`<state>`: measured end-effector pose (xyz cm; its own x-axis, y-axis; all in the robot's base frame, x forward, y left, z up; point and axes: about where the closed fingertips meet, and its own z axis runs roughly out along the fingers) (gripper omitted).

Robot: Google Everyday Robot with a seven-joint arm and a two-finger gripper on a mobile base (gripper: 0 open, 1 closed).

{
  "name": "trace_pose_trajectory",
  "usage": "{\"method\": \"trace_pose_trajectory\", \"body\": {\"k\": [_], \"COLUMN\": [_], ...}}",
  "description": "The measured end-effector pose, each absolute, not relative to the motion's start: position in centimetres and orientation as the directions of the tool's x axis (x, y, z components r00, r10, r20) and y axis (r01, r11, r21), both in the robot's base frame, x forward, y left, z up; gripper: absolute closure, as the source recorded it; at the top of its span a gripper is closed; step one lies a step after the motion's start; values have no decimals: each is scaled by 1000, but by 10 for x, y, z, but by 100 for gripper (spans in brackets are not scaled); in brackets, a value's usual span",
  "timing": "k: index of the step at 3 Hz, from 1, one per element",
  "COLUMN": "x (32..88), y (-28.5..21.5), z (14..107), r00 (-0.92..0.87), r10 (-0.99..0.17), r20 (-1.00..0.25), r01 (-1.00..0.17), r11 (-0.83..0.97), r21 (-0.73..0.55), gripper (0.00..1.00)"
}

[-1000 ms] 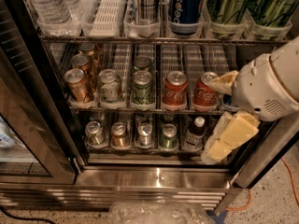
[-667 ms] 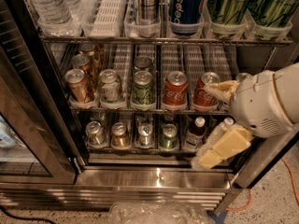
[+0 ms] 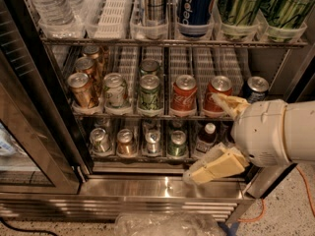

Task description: Pick orange can from middle shelf of fridge

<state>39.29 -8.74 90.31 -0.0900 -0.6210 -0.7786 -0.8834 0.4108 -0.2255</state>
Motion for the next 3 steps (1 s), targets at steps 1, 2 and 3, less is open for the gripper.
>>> {"method": "trace_pose_trajectory", "body": {"k": [1,2,3], "x": [396,396,400], "y": [-82,-81,-81], "z": [897,898,899], "r00": [-118,-121,-145], "r10": [-587,-583,-523], "r20": [-801,-804,-840], "r01": [-876,-873,-829], "r11": [441,448,528], "r21": [-194,-194,-186], "gripper": [0,0,0]}}
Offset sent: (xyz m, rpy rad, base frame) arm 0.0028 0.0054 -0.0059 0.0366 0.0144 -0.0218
